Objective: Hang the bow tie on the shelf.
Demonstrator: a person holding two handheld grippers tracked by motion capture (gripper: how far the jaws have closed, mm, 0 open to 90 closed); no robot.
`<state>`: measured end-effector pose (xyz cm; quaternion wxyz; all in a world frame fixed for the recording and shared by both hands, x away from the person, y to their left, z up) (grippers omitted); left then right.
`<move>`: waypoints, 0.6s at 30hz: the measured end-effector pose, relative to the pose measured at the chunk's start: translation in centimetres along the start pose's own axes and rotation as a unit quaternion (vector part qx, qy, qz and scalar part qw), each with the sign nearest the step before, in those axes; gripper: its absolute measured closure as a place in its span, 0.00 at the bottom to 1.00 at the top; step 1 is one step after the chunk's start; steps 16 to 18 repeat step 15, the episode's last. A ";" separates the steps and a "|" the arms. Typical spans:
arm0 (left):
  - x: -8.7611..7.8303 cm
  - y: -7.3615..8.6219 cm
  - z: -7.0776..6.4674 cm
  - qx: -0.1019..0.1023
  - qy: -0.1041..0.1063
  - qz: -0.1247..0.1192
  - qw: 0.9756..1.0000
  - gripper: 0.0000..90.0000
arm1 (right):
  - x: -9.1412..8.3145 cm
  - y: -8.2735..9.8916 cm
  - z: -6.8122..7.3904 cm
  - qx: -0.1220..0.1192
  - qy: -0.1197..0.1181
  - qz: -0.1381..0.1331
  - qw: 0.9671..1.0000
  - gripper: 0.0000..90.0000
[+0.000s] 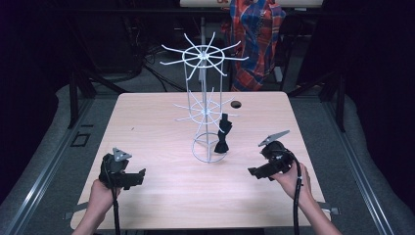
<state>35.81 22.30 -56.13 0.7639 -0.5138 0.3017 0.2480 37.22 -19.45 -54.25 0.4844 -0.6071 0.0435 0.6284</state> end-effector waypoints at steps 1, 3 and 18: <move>0.0 0.0 0.0 0.002 0.000 0.001 1.000 0.17 | 0.0 0.4 0.0 0.001 0.001 0.002 1.000 0.16; 0.0 0.0 0.0 0.003 0.001 0.002 1.000 0.17 | 0.0 1.4 -0.1 0.005 0.004 0.012 1.000 0.16; 0.1 -0.1 -0.2 0.008 0.000 0.005 1.000 0.17 | 0.4 4.7 -1.2 0.027 0.014 0.047 0.998 0.16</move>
Point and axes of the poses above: each handheld gripper's, and its own axes: x roughly forward along the jaws, y roughly out of its underside, z roughly to its left, the point moved 8 cm from there along x, roughly forward along the jaws, and after that the axes turned 15 degrees about -y, right-handed, at the moved point
